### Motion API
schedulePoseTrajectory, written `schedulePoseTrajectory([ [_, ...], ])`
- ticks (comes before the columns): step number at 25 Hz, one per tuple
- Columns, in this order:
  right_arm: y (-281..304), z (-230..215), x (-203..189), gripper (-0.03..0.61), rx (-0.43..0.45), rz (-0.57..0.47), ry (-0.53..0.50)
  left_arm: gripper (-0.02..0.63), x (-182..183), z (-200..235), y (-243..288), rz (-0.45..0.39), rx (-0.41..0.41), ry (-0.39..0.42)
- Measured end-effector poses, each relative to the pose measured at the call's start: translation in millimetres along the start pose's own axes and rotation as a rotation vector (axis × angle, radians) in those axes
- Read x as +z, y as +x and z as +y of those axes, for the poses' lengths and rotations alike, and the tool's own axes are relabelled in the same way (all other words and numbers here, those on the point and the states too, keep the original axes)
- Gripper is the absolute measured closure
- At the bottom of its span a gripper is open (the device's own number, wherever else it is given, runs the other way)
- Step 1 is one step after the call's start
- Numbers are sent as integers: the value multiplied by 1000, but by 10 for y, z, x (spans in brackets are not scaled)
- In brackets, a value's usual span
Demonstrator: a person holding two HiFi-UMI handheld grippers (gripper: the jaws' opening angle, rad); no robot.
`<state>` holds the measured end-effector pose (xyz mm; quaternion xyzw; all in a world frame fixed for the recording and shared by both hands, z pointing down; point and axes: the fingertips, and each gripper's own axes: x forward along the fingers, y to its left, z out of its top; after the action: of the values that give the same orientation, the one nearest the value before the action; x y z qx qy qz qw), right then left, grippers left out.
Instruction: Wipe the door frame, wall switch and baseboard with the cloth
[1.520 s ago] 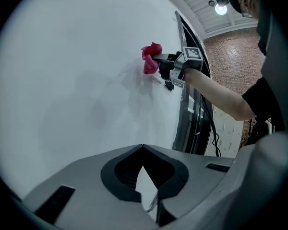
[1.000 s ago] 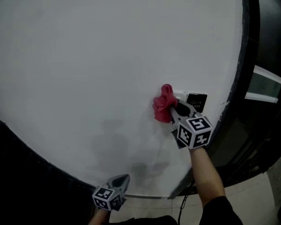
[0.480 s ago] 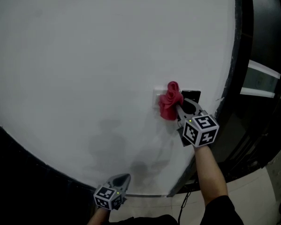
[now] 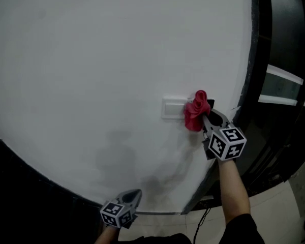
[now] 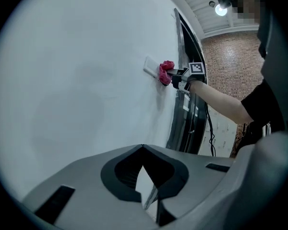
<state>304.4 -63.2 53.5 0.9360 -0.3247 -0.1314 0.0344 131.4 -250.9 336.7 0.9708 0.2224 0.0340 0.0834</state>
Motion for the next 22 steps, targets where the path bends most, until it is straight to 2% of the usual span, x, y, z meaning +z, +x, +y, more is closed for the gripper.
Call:
schedulePoseTrajectory([
  [8, -140, -297, -35, 515, -47, -2, -9, 611, -5, -24, 38, 9, -5, 5],
  [14, -184, -393, -42, 514, -66, -3, -58, 611, 0, -36, 60, 15, -2, 8],
  [22, -210, -462, -86, 512, -94, -8, -64, 611, 0, 108, 14, 9, 9, 11],
])
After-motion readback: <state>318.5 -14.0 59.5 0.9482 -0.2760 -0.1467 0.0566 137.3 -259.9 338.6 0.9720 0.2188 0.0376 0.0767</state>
